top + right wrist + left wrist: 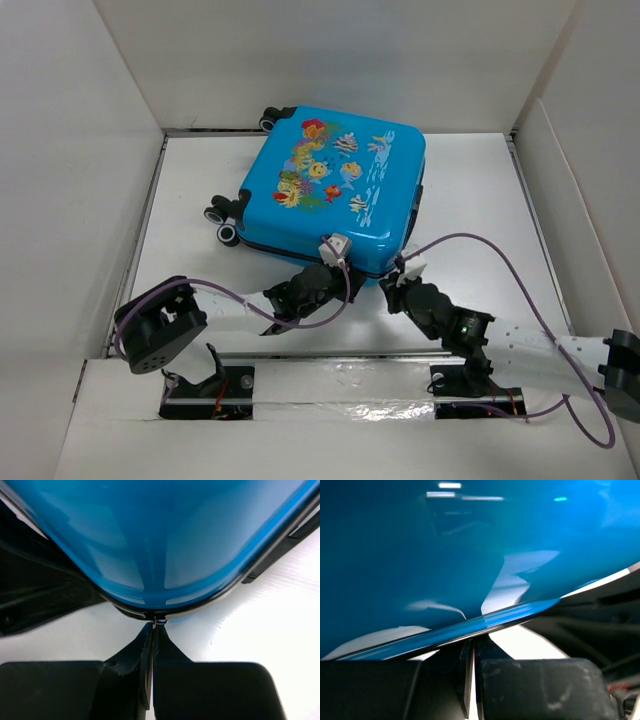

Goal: Pack the luggage

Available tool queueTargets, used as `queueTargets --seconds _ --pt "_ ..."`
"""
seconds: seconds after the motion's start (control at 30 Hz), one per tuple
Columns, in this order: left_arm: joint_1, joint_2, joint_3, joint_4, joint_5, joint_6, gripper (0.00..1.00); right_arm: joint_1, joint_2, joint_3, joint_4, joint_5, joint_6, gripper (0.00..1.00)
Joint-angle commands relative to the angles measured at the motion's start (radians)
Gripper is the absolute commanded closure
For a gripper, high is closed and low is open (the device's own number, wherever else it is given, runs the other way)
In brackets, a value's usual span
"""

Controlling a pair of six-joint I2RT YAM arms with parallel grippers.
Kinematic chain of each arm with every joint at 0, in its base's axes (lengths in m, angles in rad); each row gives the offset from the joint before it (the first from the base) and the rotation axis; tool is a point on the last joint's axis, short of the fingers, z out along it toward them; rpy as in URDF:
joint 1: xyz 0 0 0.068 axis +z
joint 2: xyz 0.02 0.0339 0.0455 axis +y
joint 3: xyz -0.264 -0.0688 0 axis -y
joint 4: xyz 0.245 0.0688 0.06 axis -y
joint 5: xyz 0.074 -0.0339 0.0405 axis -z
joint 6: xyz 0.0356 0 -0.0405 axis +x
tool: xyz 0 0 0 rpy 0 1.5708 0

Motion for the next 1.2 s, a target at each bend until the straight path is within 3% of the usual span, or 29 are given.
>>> queueTargets --seconds 0.0,0.23,0.37,0.43,0.5,0.53,0.57,0.67,0.73,0.9,1.07,1.17 --pt "0.052 0.044 0.162 0.148 -0.026 -0.007 0.99 0.18 0.094 0.144 -0.064 -0.206 0.087 1.0" --pt "0.085 0.07 0.198 0.133 0.009 -0.018 1.0 0.335 0.304 0.338 -0.022 -0.14 0.101 1.0" --pt "0.106 0.106 0.225 0.131 0.035 -0.022 1.0 0.381 0.321 0.356 0.017 -0.118 0.101 1.0" --pt "0.118 0.127 0.23 0.147 0.061 -0.028 1.0 0.381 0.321 0.338 0.124 -0.121 0.078 1.0" --pt "0.129 0.12 0.21 0.141 0.063 -0.039 0.97 0.381 0.327 0.324 0.16 -0.033 0.073 1.0" --pt "0.129 0.081 0.157 0.131 0.054 -0.048 0.89 0.381 0.312 0.329 0.106 -0.005 0.087 1.0" --pt "0.16 0.052 0.124 0.127 0.06 -0.064 0.64 0.372 0.298 0.324 0.091 0.041 0.088 1.0" --pt "0.23 -0.099 0.018 -0.002 0.112 -0.071 0.29 0.325 0.22 0.264 0.069 0.005 0.101 1.0" --pt "0.282 -0.216 -0.014 -0.183 0.188 -0.071 0.25 0.279 0.18 0.22 0.083 -0.028 0.098 1.0" --pt "0.4 -0.452 -0.039 -0.538 0.239 -0.076 0.24 0.234 0.143 0.203 0.069 -0.084 0.082 1.0" --pt "0.496 -0.692 -0.026 -0.574 0.216 -0.199 0.45 0.211 0.159 0.201 0.08 -0.113 0.065 1.0" --pt "0.572 -0.767 0.042 -0.582 0.077 -0.268 0.48 0.211 0.169 0.197 0.091 -0.135 0.061 1.0"
